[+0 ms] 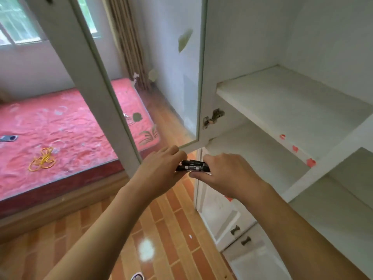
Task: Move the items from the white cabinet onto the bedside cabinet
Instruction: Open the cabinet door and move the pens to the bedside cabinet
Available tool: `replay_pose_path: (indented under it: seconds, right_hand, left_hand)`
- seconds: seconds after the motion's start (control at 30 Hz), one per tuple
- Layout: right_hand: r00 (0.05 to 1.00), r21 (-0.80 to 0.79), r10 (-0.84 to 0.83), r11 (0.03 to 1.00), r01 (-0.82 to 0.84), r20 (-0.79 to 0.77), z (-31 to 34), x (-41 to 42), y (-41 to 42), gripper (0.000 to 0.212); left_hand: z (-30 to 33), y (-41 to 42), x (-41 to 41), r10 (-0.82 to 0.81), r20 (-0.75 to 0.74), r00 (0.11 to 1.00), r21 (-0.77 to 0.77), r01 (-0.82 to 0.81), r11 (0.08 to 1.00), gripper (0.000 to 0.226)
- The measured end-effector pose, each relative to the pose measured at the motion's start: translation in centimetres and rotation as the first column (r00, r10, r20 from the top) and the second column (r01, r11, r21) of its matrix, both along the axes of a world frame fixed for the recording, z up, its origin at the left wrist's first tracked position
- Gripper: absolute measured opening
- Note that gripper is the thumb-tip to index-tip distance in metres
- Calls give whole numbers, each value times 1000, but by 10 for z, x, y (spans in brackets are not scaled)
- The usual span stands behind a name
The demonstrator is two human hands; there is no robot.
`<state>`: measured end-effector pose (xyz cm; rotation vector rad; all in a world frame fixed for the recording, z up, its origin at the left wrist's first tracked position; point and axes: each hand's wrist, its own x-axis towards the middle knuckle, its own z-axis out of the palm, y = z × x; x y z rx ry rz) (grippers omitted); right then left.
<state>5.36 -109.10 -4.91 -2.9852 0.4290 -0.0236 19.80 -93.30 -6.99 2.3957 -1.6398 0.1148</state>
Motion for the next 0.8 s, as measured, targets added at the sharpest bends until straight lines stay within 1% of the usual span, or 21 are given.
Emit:
replay_pose_path:
  seconds: [0.07, 0.13, 0.23, 0.3, 0.37, 0.43, 0.57, 0.67, 0.8]
  right_hand:
    - [998, 23, 63, 998, -63, -9, 1, 11, 20, 43]
    - [993, 35, 120, 992, -120, 7, 0, 24, 43, 40]
    - [980, 18, 199, 980, -199, 25, -4, 48, 85, 50]
    - [963, 49, 269, 962, -269, 15, -6, 66, 118, 49]
    - [936, 82, 353, 932, -353, 17, -8, 83, 156, 43]
    - [900, 71, 436, 897, -436, 4, -8, 98, 198, 36]
    - [822, 119, 569, 818, -563, -24, -7, 120, 287, 28]
    - [774, 141, 632, 770, -622, -34, -3, 132, 349, 32]
    - [730, 178, 684, 720, -670, -19, 1, 138, 429, 57]
  left_hand:
    - [-2, 37, 2, 87, -18, 996, 1, -87, 996, 30]
    - [-1, 76, 4, 171, -51, 984, -17, -172, 985, 34]
    - [4, 132, 5, 277, -84, 957, -50, -282, 958, 39]
    - [5, 168, 5, 338, -98, 936, -58, -345, 937, 36]
    - [3, 208, 5, 393, -107, 913, -51, -400, 915, 30]
    - [0, 252, 6, 443, -113, 889, -45, -450, 892, 26]
    - [-4, 346, 4, 559, -106, 822, -37, -565, 824, 27]
    - [-7, 410, 0, 610, -124, 783, -41, -618, 785, 27]
    - [-11, 489, -4, 668, -158, 727, -24, -679, 734, 30]
